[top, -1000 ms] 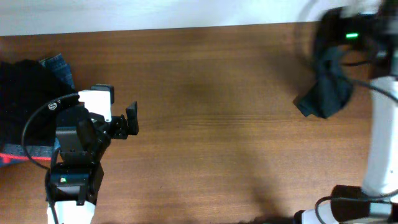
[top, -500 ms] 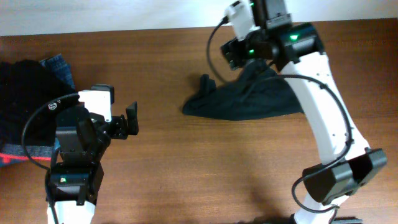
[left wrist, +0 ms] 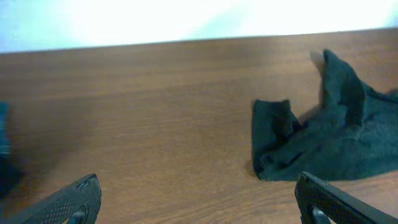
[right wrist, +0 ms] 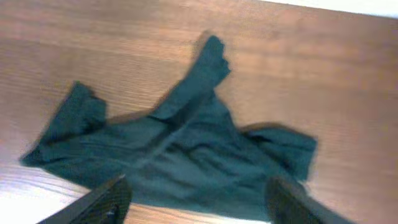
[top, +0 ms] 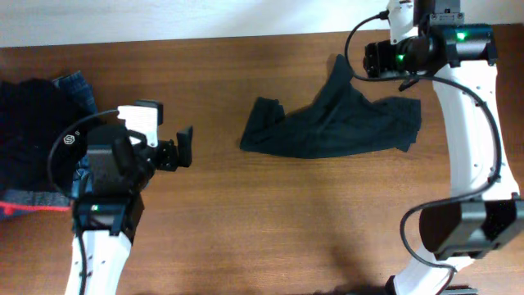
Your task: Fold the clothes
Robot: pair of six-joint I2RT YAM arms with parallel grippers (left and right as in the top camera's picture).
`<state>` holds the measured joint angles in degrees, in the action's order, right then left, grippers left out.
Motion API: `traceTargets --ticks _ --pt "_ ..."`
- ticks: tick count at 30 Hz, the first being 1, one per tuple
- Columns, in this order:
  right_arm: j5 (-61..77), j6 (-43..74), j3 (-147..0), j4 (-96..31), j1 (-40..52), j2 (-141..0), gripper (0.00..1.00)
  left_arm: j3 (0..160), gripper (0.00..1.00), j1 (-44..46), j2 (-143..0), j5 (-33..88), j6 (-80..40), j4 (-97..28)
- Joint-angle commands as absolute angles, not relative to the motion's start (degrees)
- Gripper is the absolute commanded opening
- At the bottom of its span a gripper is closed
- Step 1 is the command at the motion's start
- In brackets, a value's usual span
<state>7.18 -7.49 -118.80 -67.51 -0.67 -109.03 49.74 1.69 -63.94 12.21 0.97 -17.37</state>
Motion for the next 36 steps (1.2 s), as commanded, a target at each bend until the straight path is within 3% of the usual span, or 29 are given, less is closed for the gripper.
traceTargets --ticks 1,6,15,21,25,36 --pt "11.84 -6.31 -117.89 -67.61 0.05 -114.37 0.71 50.98 0.99 2.15 -66.78 14.48 0.6 -17.23" --pt "11.84 -2.81 -117.89 -67.7 0.36 -122.61 0.64 50.98 0.99 2.15 -68.86 17.28 0.62 -17.61" --pt "14.0 -0.99 -117.89 -66.04 1.1 -133.36 0.64 50.98 0.99 2.15 -69.01 17.21 0.62 -17.61" --pt "14.63 -0.97 -117.89 -63.48 1.61 -135.5 0.64 51.0 0.99 2.15 -69.01 17.21 0.64 -17.63" --pt "14.57 -0.51 -117.78 -62.28 1.61 -135.5 0.56 50.98 0.99 2.15 -69.01 17.21 0.62 -17.63" --pt "14.57 2.48 -113.58 -57.71 1.61 -135.63 0.57 50.98 0.99 2.15 -69.01 17.21 0.64 -17.63"
